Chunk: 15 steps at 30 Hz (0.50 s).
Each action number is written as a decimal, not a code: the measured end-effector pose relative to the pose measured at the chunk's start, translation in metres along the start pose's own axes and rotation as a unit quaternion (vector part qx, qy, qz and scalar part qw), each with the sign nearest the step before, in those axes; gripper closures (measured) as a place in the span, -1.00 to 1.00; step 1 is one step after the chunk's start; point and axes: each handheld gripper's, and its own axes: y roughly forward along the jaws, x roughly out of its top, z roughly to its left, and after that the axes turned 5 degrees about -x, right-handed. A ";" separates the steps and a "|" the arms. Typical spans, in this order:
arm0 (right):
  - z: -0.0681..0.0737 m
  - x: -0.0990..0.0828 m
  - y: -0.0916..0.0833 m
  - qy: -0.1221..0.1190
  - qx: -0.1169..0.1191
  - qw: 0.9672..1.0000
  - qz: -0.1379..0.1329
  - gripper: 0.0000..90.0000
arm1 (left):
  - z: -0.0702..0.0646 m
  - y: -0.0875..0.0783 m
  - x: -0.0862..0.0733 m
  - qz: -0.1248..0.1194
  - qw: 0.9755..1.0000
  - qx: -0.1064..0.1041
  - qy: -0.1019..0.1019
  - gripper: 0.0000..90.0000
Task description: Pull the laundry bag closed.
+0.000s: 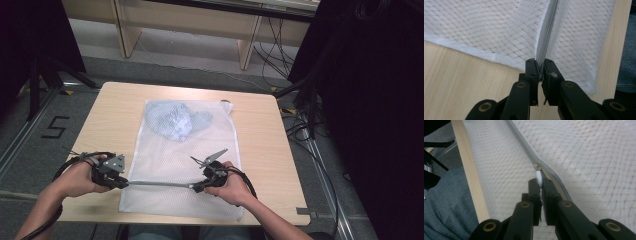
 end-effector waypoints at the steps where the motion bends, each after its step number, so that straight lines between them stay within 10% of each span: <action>1: -0.001 0.000 0.000 -0.006 0.002 1.000 -0.005 0.94 | 0.000 0.000 0.000 0.000 1.000 0.000 0.000 0.84; 15: -0.005 -0.006 -0.005 0.008 -0.005 1.000 0.004 0.94 | 0.000 0.000 -0.001 0.000 1.000 0.000 -0.004 0.84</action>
